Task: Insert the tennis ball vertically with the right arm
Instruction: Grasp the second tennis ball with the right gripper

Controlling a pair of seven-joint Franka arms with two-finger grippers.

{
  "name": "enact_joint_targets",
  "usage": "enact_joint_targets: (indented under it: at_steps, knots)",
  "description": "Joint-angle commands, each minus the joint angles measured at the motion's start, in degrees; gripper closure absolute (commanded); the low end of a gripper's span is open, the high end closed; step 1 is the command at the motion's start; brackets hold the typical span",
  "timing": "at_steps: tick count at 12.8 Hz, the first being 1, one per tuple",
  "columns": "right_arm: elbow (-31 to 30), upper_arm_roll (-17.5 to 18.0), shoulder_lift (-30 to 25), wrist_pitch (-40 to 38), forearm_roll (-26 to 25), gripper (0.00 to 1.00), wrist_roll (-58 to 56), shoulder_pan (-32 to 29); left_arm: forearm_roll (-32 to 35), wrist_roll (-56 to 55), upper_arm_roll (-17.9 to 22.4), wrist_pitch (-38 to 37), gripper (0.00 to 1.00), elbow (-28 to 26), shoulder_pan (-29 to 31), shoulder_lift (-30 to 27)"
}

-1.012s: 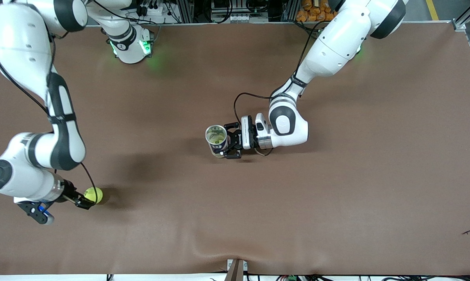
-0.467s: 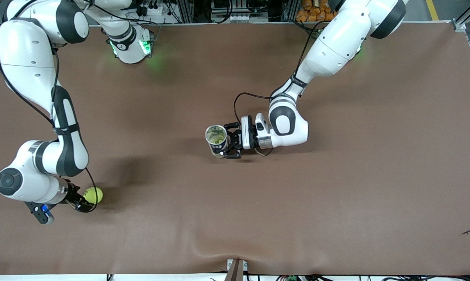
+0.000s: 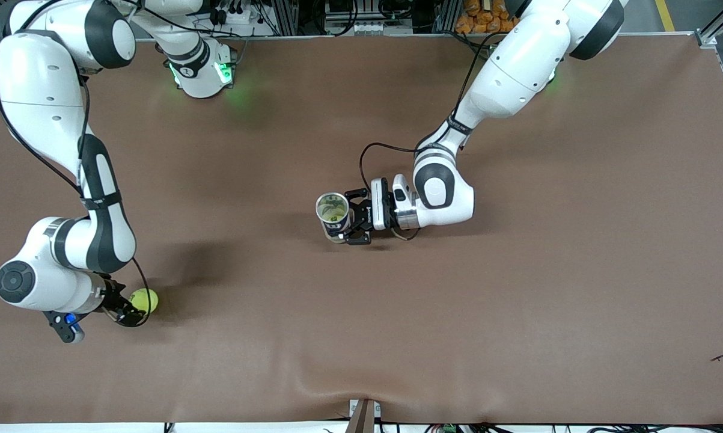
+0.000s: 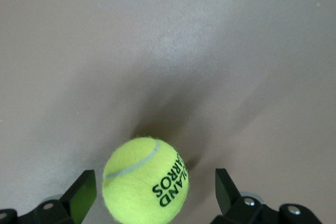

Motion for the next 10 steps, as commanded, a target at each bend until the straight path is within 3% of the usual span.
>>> enact_joint_targets:
  at_steps: [1, 4, 6, 7, 10]
  knots:
    - [0.82, 0.48, 1.44, -0.12, 0.18, 0.0, 0.58, -0.38, -0.99, 1.57, 0.45, 2.14, 0.23, -0.92, -0.61, -0.2]
    - [0.82, 0.57, 1.97, 0.15, 0.18, 0.0, 0.31, -0.29, -0.99, 1.57, 0.45, 2.14, 0.23, -1.0, -0.61, -0.11]
    - [0.91, 0.66, 2.15, 0.15, 0.18, 0.35, 0.31, -0.29, -0.99, 1.66, 0.45, 2.14, 0.23, -1.0, -0.52, -0.11]
    - [0.99, 0.66, 2.15, 0.06, 0.26, 0.39, 0.4, -0.29, -0.99, 1.66, 0.45, 2.14, 0.23, -1.0, -0.52, -0.11]
    - [1.78, 1.53, 1.1, -0.82, 0.26, 0.38, 0.49, 0.06, -0.99, 1.66, 0.45, 2.14, 0.23, -1.0, -0.61, -0.11]
